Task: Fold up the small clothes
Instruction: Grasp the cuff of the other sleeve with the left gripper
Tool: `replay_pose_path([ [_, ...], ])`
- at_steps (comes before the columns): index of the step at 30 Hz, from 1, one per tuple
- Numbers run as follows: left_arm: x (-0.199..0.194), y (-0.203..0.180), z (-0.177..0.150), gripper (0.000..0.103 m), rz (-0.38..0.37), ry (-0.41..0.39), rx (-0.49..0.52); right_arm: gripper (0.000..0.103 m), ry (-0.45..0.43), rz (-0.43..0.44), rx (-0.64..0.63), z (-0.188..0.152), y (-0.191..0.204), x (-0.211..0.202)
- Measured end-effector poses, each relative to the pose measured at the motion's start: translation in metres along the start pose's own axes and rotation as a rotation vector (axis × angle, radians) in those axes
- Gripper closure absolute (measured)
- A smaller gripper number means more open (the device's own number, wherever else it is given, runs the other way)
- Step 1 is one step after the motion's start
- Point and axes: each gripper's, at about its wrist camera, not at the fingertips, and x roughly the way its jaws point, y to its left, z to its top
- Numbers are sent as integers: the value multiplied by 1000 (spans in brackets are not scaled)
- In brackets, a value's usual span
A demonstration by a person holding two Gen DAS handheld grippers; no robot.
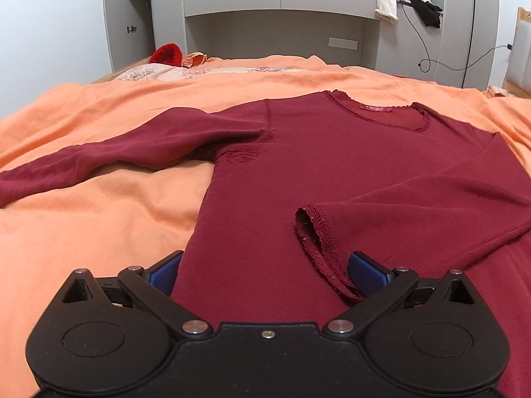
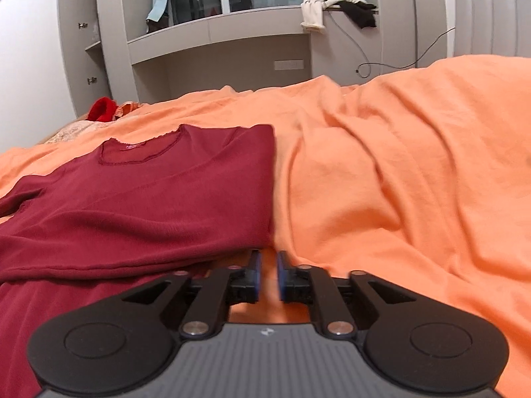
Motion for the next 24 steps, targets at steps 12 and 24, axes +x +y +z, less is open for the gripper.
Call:
replay_pose_path([
  [12, -37, 72, 17, 1, 18, -218, -220, 0, -149, 225, 38, 2, 19, -42],
  [24, -28, 225, 3, 1, 196, -234, -711, 0, -83, 547, 154, -8, 53, -50],
])
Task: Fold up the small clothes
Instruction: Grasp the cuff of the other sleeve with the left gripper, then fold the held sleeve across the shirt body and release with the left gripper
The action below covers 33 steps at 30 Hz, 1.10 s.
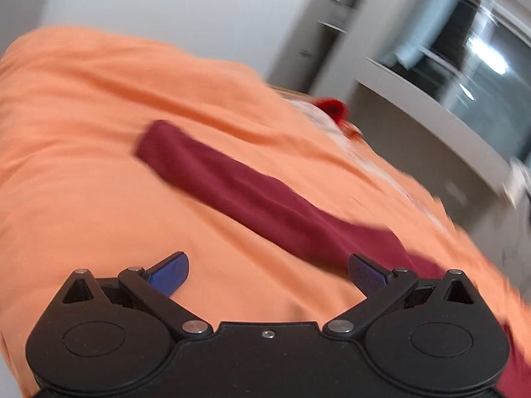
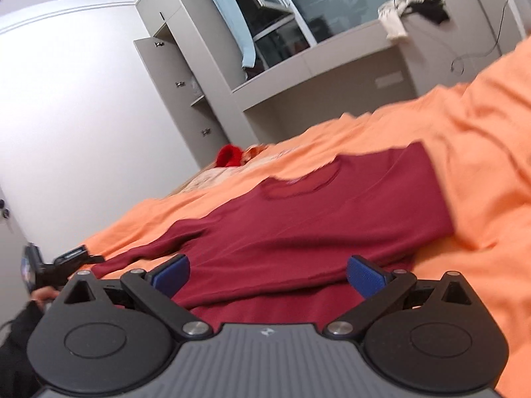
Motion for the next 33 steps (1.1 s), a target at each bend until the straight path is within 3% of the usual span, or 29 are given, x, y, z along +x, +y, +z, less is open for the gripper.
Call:
replay_pose_path([
  [6, 24, 26, 23, 2, 6, -74, -101, 0, 27, 12, 12, -8, 1, 6],
  [8, 34, 34, 28, 12, 32, -99, -143, 0, 33, -5, 10, -11, 1, 9],
  [12, 57, 54, 33, 52, 130, -128, -263, 0, 66, -12, 49, -17, 0, 19],
  [13, 62, 59, 35, 57, 145, -127, -293, 0, 75, -8, 58, -19, -2, 21],
  [18, 76, 62, 43, 50, 104, -157, -337, 0, 89, -2, 44, -24, -2, 24],
  [19, 79, 63, 44, 53, 104, -168, -343, 0, 90, -1, 41, -24, -2, 25],
  [20, 81, 63, 45, 57, 111, -173, -346, 0, 91, -1, 40, -25, -1, 25],
  [22, 83, 66, 47, 87, 149, -174, -363, 0, 89, 3, 40, -26, -1, 24],
  [25, 78, 71, 44, 92, 142, -203, -428, 0, 84, 7, 52, -27, -2, 23],
  [28, 64, 60, 47, 95, 127, -280, -380, 0, 75, 10, 73, -27, -4, 25],
  [33, 33, 28, 65, 95, -17, -402, -306, 0, 64, 13, 88, -28, -6, 24],
])
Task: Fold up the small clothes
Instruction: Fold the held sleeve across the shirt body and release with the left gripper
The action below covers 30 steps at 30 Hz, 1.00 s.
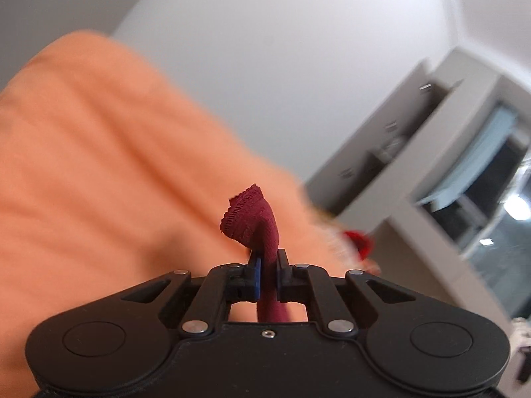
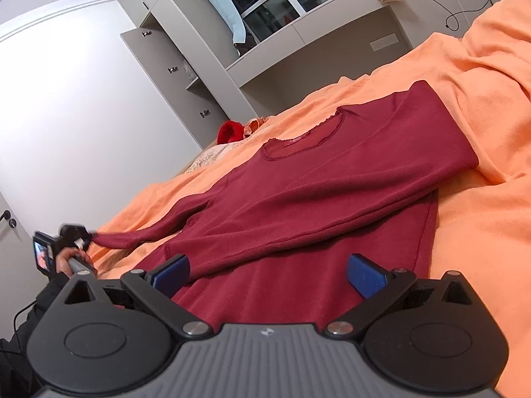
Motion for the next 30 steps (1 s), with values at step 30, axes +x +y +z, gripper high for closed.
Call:
replay_pose_path([
  [30, -212, -194, -263, 94, -888, 279, 989, 0, -142, -135, -16, 10, 1, -22],
])
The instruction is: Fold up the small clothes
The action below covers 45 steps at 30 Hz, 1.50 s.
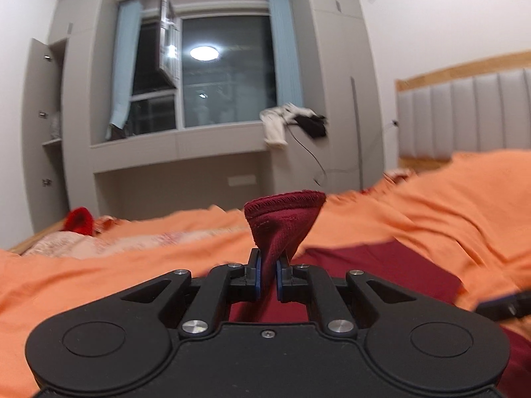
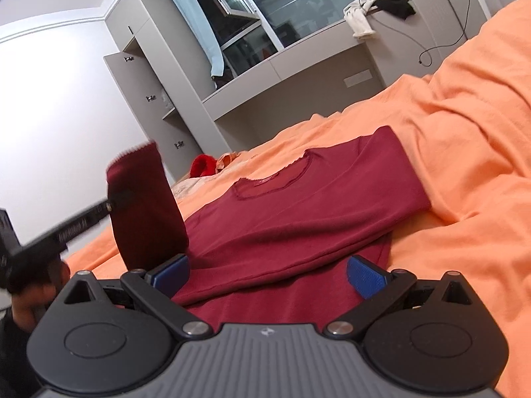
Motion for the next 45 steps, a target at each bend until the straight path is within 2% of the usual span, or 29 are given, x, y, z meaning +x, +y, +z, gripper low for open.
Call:
replay_pose_path([
  [3, -14, -24, -20, 94, -47, 34, 37, 0, -25, -42, 3, 2, -4, -3],
  [6, -11, -36, -37, 93, -91, 86, 77, 0, -67, -93, -1, 4, -8, -8],
  [11, -12, -29, -53, 87, -158, 141, 89, 0, -76, -109, 4, 7, -11, -7],
  [13, -13, -25, -56, 81, -191, 159, 82, 0, -69, -110, -11, 6, -10, -5],
  [16, -12, -20, -52, 61, -247, 191, 80, 0, -64, -111, -36, 5, -6, -3],
  [19, -15, -14, -49, 44, -308, 218, 63, 0, -61, -113, -61, 6, -2, 1],
  [22, -20, -3, -48, 35, -378, 222, 27, 0, -45, -126, -102, 6, 5, 6],
  [24, -24, 8, -47, 33, -391, 219, 0, 0, -29, -138, -138, 5, 11, 11],
  [26, -25, 23, -42, 32, -353, 214, -38, 0, -5, -142, -179, 3, 18, 16],
  [28, -24, 44, -36, 30, -277, 208, -91, 0, 10, -119, -213, 2, 23, 20],
  [29, -24, 55, -34, 28, -234, 200, -115, 0, 24, -92, -230, 2, 26, 23],
  [31, -25, 81, -29, 18, -116, 174, -171, 0, 51, -56, -252, 1, 31, 28],
  [35, -22, 134, -29, 16, 68, 150, -263, 1, 85, -1, -243, 1, 42, 39],
  [38, -13, 178, -36, 16, 194, 188, -360, 17, 107, 11, -234, 3, 48, 49],
  [40, -4, 206, -47, 19, 239, 218, -460, 26, 117, 20, -220, 3, 47, 54],
  [42, 5, 228, -59, 22, 248, 249, -562, 35, 132, 25, -197, 3, 45, 60],
  [43, 13, 239, -66, 28, 246, 267, -624, 43, 139, 26, -182, 3, 43, 63],
  [45, 24, 254, -77, 36, 246, 303, -713, 51, 158, 38, -152, 4, 39, 69],
])
